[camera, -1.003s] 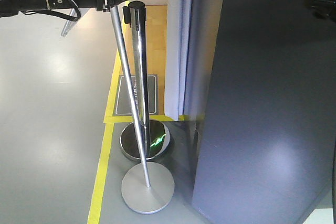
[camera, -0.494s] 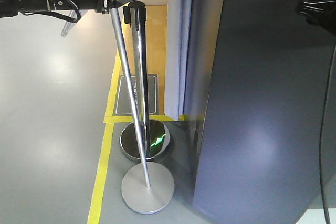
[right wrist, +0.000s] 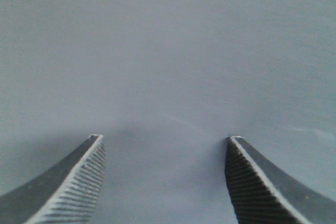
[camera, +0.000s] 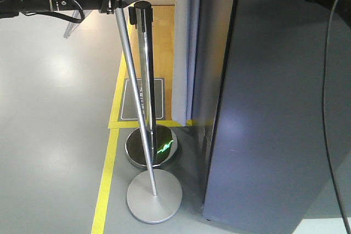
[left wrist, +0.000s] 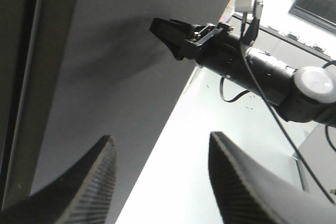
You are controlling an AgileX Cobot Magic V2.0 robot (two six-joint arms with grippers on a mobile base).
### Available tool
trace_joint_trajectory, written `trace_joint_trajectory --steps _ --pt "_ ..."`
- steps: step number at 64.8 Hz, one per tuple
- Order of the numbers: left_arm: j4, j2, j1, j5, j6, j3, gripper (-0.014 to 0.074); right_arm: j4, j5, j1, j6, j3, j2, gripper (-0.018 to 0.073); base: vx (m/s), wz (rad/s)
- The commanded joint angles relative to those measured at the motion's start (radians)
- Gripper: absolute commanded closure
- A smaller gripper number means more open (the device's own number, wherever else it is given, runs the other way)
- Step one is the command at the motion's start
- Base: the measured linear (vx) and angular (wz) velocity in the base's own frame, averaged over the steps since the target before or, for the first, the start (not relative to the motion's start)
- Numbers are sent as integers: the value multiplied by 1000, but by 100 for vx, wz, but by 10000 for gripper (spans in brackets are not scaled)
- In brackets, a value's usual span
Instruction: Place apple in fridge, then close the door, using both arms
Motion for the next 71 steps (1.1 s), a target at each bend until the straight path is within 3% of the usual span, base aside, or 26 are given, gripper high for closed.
trace_joint_trajectory --steps 1,30,55,71 --pt "-63 -52 2 39 -2 -31 218 -18 -21 -16 -21 -71 5 76 0 0" --pt "-7 -52 10 82 -2 -31 218 40 239 -165 -21 -204 102 76 0 0" --pt "3 -52 10 109 -2 -31 218 9 324 -180 -23 -253 117 76 0 0" --pt "8 -52 10 115 -2 -31 218 2 471 -179 -24 -253 59 97 0 0"
